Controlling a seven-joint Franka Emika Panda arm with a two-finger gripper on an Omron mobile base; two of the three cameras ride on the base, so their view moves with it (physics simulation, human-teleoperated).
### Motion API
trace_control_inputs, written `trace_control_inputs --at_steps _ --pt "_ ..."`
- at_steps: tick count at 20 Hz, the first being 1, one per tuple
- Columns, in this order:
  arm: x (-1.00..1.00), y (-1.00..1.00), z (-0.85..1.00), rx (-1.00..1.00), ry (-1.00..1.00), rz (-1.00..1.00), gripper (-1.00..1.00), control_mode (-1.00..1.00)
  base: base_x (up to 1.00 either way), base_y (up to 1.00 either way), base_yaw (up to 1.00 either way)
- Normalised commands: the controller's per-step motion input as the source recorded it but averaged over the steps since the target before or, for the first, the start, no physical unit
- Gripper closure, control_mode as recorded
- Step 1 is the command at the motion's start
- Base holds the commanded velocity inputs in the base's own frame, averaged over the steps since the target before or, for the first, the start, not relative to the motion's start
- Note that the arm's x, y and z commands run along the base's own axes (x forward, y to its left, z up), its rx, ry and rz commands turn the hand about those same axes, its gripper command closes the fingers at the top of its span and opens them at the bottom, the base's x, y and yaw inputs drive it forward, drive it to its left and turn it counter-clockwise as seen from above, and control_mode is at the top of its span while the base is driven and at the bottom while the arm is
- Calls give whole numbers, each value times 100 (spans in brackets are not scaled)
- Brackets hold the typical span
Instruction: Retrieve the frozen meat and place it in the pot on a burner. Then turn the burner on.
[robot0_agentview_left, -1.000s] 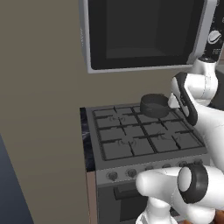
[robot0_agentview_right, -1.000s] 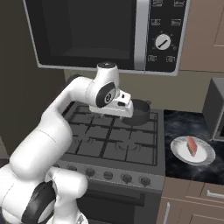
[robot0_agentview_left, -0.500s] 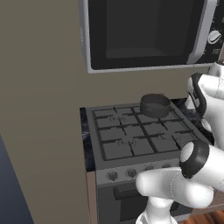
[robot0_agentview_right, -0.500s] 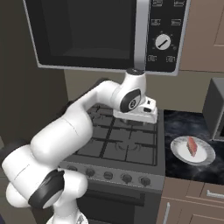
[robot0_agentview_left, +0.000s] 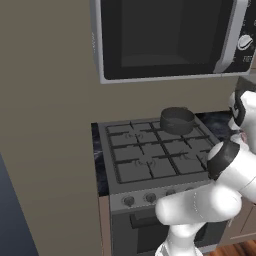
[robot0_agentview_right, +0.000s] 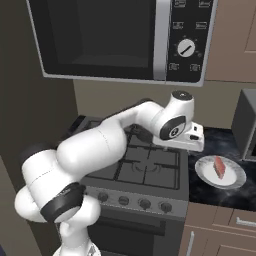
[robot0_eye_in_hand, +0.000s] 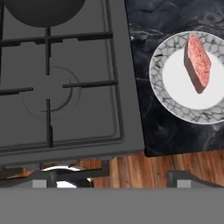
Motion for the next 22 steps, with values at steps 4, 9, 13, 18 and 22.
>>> trace_control_inputs --at_steps 4,9,13,18,22 --pt "18 -58 -26 -1 -14 1 -100 -100 0 0 0" --pt "3 -48 -6 0 -8 0 -100 -100 0 0 0" --pt "8 -49 -5 -2 0 0 -100 -100 0 0 0" --pt "27 -42 -15 -6 3 0 -100 -100 0 0 0" --pt "29 -42 -17 -7 3 0 -100 -100 0 0 0"
